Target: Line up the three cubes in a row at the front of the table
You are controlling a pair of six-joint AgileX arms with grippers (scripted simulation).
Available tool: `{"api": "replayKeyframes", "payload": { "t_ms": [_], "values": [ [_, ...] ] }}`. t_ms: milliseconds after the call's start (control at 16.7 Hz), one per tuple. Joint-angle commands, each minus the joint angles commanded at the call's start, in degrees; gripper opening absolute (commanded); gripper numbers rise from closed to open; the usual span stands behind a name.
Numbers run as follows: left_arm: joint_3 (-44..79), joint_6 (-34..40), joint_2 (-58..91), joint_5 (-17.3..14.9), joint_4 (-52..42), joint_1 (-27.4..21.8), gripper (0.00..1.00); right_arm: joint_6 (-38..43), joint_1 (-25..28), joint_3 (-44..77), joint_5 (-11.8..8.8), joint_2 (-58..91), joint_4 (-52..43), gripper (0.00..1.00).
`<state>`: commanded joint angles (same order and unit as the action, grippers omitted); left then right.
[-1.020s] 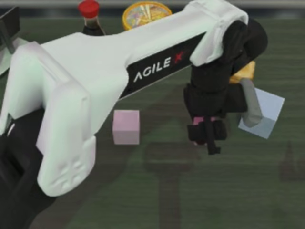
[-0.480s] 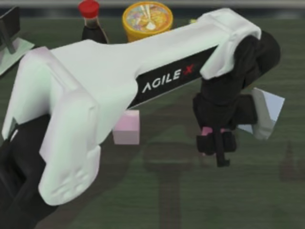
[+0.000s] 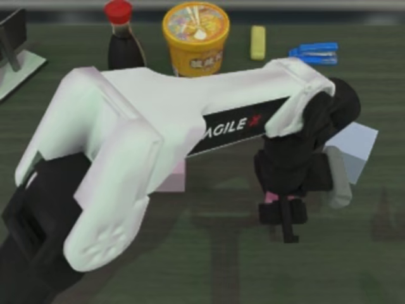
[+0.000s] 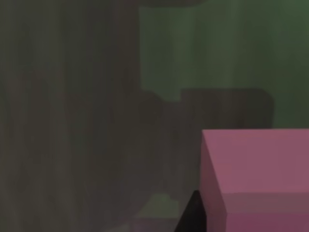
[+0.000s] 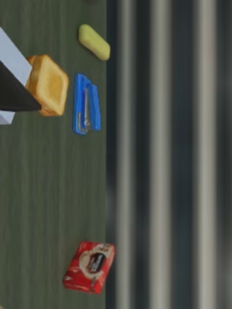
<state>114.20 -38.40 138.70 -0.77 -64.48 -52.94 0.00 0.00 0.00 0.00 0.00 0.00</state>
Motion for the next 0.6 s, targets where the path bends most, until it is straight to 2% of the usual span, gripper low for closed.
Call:
{"api": "replayKeyframes", "payload": {
  "t_ms": [120,600],
  "values": [
    [0.0,0.0,0.0,0.0,0.0,0.0,0.0,0.0,0.0,0.0,0.0,0.0,0.0,1.0],
    [0.0,0.0,0.0,0.0,0.0,0.0,0.6,0.0,0.0,0.0,0.0,0.0,0.0,1.0]
  ]
}}
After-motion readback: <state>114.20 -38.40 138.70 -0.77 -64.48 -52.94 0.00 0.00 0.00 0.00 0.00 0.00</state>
